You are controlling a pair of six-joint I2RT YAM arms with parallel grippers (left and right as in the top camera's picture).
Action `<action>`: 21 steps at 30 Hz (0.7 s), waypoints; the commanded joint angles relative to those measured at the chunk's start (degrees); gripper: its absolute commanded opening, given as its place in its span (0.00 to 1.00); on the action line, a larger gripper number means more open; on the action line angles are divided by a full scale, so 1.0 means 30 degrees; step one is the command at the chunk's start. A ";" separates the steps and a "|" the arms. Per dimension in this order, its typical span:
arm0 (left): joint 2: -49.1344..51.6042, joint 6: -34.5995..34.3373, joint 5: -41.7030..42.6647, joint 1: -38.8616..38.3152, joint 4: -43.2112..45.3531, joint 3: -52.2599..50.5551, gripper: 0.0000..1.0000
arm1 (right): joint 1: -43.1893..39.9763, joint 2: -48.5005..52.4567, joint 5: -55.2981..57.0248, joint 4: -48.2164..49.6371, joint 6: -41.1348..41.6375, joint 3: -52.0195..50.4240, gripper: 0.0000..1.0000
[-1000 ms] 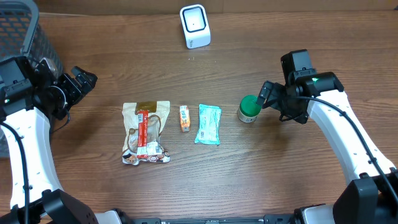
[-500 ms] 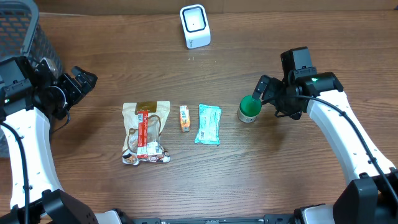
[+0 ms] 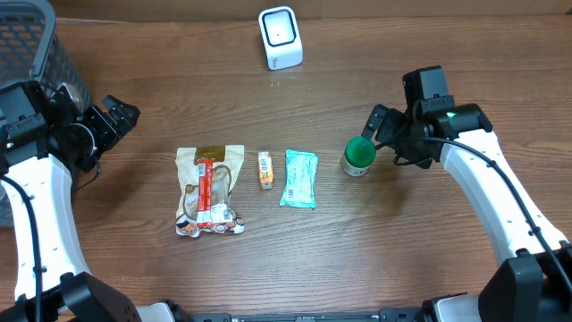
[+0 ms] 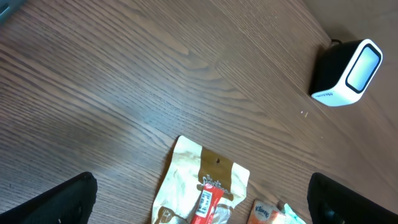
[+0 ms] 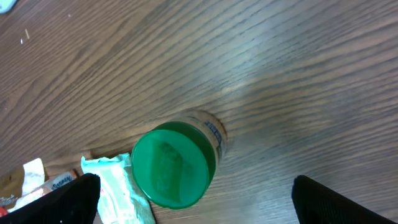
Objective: Scan the item barcode
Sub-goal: 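Lower the right gripper around the green-lidded jar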
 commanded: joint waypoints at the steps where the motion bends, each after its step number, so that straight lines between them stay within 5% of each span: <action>1: -0.0350 -0.0102 -0.0131 0.0015 0.0029 0.0124 0.99 | 0.0277 -0.0124 -0.0386 -0.0415 0.0226 -0.0102 1.00; 21: -0.0350 -0.0109 -0.0131 0.0022 0.0029 0.0124 0.99 | 0.0299 -0.0124 -0.1144 -0.2317 0.0073 -0.0095 1.00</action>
